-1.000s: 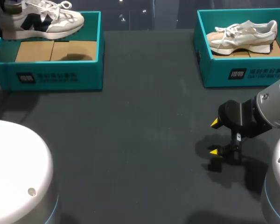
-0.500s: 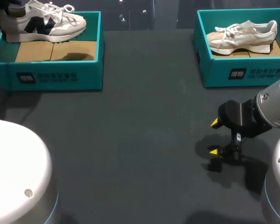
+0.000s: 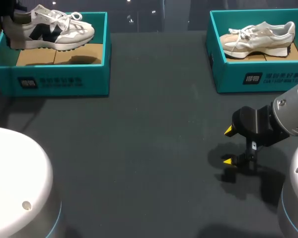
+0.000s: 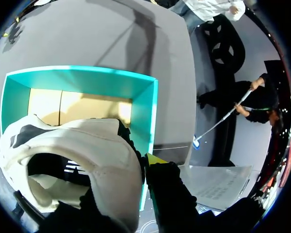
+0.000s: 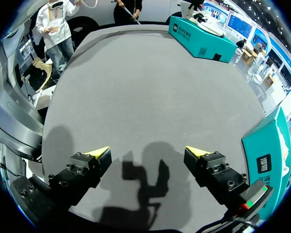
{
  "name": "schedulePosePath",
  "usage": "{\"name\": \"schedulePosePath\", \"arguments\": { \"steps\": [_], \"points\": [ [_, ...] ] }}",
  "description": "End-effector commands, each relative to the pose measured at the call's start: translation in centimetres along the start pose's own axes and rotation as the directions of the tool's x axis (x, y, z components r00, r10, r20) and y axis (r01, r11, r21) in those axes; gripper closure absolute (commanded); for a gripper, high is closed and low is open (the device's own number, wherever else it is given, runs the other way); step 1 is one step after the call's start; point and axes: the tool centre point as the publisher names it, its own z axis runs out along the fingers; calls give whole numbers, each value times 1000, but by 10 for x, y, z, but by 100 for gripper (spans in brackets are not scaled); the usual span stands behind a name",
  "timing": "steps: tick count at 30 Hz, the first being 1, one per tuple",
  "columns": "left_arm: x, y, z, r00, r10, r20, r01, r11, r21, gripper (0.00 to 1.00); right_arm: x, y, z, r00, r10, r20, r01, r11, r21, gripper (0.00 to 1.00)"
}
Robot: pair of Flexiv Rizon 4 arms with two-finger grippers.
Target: Take the shoe out of the shoebox, open the shoe tongue, remove and reinsert the insole, then place the shoe into the shoebox
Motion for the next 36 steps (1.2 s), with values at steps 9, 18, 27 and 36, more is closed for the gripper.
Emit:
{"name": "schedulePosePath", "arguments": {
  "steps": [9, 18, 27, 36],
  "points": [
    [-13, -11, 43, 1000, 17, 5, -17, 1000, -18, 100, 2, 0, 0, 1000, 0, 3, 0, 1000, 0, 0],
    [-12, -33, 52, 997, 73, 31, -72, 997, -28, 100, 2, 0, 0, 1000, 0, 3, 0, 1000, 0, 0],
    [-21, -47, 63, 996, 91, 12, -91, 995, -30, 100, 2, 0, 0, 1000, 0, 3, 0, 1000, 0, 0],
    [-35, -51, 76, 996, 94, -8, -95, 995, -17, 100, 2, 0, 0, 1000, 0, 3, 0, 1000, 0, 0]
  ]
}}
